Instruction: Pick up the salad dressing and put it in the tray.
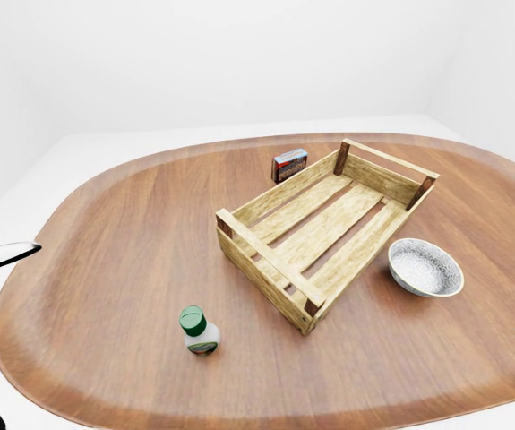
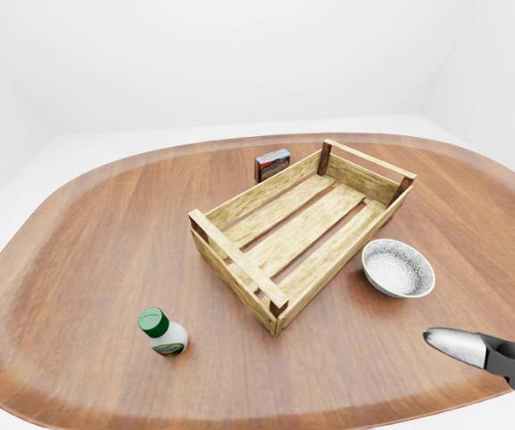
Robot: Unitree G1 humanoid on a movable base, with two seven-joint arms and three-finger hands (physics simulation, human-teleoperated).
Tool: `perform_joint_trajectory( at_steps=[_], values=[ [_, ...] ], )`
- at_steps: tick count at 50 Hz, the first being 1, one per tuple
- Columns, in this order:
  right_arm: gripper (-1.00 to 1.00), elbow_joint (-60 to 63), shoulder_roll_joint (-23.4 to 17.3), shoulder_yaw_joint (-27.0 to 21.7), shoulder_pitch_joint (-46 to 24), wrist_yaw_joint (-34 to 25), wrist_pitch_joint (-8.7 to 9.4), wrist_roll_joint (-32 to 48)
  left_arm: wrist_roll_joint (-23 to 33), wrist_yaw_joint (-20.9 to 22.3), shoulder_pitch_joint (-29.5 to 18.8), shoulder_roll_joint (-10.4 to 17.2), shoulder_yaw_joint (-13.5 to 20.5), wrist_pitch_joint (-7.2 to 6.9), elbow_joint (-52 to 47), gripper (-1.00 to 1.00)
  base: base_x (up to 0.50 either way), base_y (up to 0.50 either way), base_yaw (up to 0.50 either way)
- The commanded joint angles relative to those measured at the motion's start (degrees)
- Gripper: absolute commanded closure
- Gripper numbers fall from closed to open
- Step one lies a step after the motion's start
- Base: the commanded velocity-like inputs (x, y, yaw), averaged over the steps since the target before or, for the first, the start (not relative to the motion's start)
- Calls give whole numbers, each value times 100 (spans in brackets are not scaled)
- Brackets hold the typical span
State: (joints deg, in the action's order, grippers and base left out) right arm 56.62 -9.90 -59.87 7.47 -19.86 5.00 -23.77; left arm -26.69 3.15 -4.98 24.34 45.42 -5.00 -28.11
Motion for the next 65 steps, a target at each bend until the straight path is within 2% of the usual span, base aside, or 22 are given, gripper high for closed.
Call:
perform_joint_trajectory(
  at_steps=[1,7,8,10,19,22,25,29,31,33,35,36,38,42,45,49,50,56,61,62,65],
  values=[
    [-100,-36,29,70,-1,-48,0,126,10,17,5,-14,6,0,-2,-100,0,0,0],
    [-100,-36,89,194,50,-257,0,345,21,12,5,-26,-17,0,-10,-100,0,0,0],
    [-100,16,98,203,69,-203,0,522,27,11,5,-29,-23,0,-14,-100,50,-5,0],
    [-100,48,49,99,-6,-282,0,344,12,3,0,-26,-20,0,-43,-100,50,-5,0],
    [-100,-42,146,206,-9,-297,0,518,2,14,1,-29,-16,0,-39,-100,50,-5,0],
    [-100,-95,195,133,-71,52,0,306,-45,16,7,-35,-10,0,-89,-100,17,-2,0],
    [-100,-70,-54,120,-297,847,0,403,-153,-1,-5,-18,45,0,-115,-100,0,0,0],
    [-100,-187,-97,237,-428,1086,0,-110,-202,-46,-13,-9,24,0,-128,-100,0,0,0],
    [-100,-156,-369,1070,-534,1157,0,551,-298,-34,-12,-21,32,0,-157,-100,0,0,0],
    [-100,-194,-479,1511,-799,1311,0,958,-257,-73,-2,-17,26,0,-172,-100,0,0,0],
    [-100,-305,-680,2109,-1215,1322,0,1073,-317,-139,-43,7,82,0,-141,-100,0,0,0],
    [-100,-527,-822,2709,-1581,1437,0,1339,-379,-136,-46,30,133,0,-125,-100,0,0,0],
    [-100,-787,-942,3341,-2011,1473,0,1687,-433,-126,-13,43,139,0,-133,-100,0,0,0],
    [-100,-1244,-930,4154,-2694,1436,0,2186,-512,-113,12,45,125,0,-107,-100,0,0,0],
    [-100,-1583,-833,4789,-3185,1201,0,2516,-535,-90,33,47,114,0,-99,-100,0,0,0],
    [-100,-1877,-597,5280,-3562,850,0,3093,-516,-48,53,34,92,0,-86,-100,0,0,0],
    [-100,-2286,-488,5895,-3855,683,0,3444,-455,-49,56,33,35,0,-62,-100,0,0,0],
    [-100,-2777,237,6256,-3930,-133,0,4469,-417,-27,41,20,58,0,-80,-100,0,0,0],
    [-100,-3020,637,6389,-3950,-448,0,4917,-372,-23,32,20,55,0,-83,-100,0,0,0],
    [-100,-3958,1200,7303,-3939,-414,0,4972,-274,-4,43,24,-12,0,-37,-100,0,0,0],
    [-100,-4107,1498,7199,-3893,-664,0,5283,-236,22,23,8,-11,0,-28,-100,0,0,0]
  ],
)
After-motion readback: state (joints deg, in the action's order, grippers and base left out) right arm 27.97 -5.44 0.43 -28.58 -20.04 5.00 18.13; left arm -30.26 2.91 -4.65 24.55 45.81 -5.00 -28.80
